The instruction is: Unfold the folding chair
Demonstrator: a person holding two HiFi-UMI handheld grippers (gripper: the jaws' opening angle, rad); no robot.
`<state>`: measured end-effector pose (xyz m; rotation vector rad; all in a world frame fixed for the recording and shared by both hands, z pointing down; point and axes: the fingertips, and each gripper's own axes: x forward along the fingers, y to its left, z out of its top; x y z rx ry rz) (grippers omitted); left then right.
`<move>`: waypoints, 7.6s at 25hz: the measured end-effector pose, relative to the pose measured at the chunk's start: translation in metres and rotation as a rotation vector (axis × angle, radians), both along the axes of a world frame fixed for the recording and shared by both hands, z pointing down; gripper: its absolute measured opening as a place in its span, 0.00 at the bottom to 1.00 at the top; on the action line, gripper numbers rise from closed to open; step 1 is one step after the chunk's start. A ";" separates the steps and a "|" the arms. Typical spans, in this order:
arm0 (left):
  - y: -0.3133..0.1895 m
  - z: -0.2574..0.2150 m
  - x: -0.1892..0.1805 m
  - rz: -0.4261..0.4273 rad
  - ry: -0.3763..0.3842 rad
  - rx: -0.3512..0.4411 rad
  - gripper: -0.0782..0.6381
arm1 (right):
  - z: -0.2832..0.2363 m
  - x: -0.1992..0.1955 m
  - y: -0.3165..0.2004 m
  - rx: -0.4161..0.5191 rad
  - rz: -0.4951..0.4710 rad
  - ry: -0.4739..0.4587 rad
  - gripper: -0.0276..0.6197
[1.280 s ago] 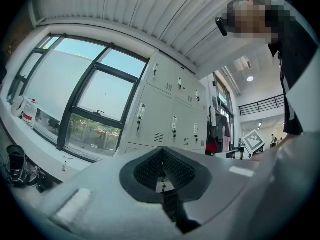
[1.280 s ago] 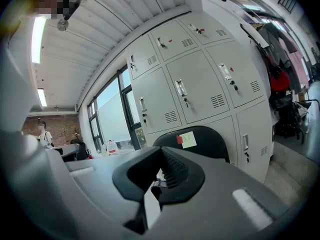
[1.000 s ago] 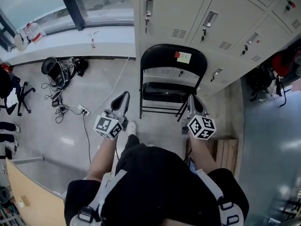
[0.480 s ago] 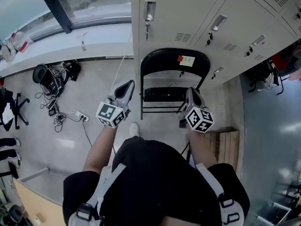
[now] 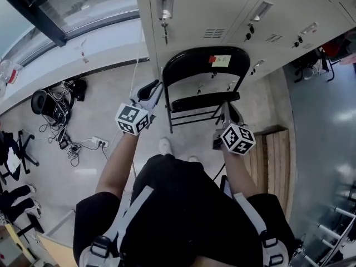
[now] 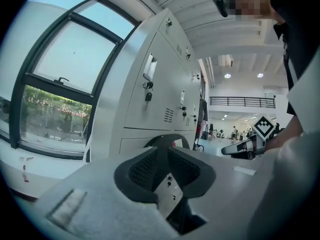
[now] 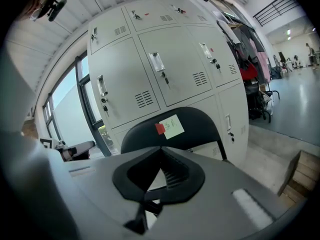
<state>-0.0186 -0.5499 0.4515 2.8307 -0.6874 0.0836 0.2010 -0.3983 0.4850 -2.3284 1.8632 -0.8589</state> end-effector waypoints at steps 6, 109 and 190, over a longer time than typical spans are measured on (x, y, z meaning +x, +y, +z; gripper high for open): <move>-0.036 0.035 0.019 0.028 -0.084 -0.021 0.30 | 0.019 -0.004 0.018 -0.063 0.052 0.010 0.05; 0.056 0.110 0.093 0.361 -0.224 0.003 0.36 | 0.324 -0.076 0.217 -0.098 0.519 -1.033 0.30; 0.122 0.140 0.043 0.105 -0.021 -0.164 0.43 | 0.291 -0.075 0.248 -0.542 0.147 -0.180 0.08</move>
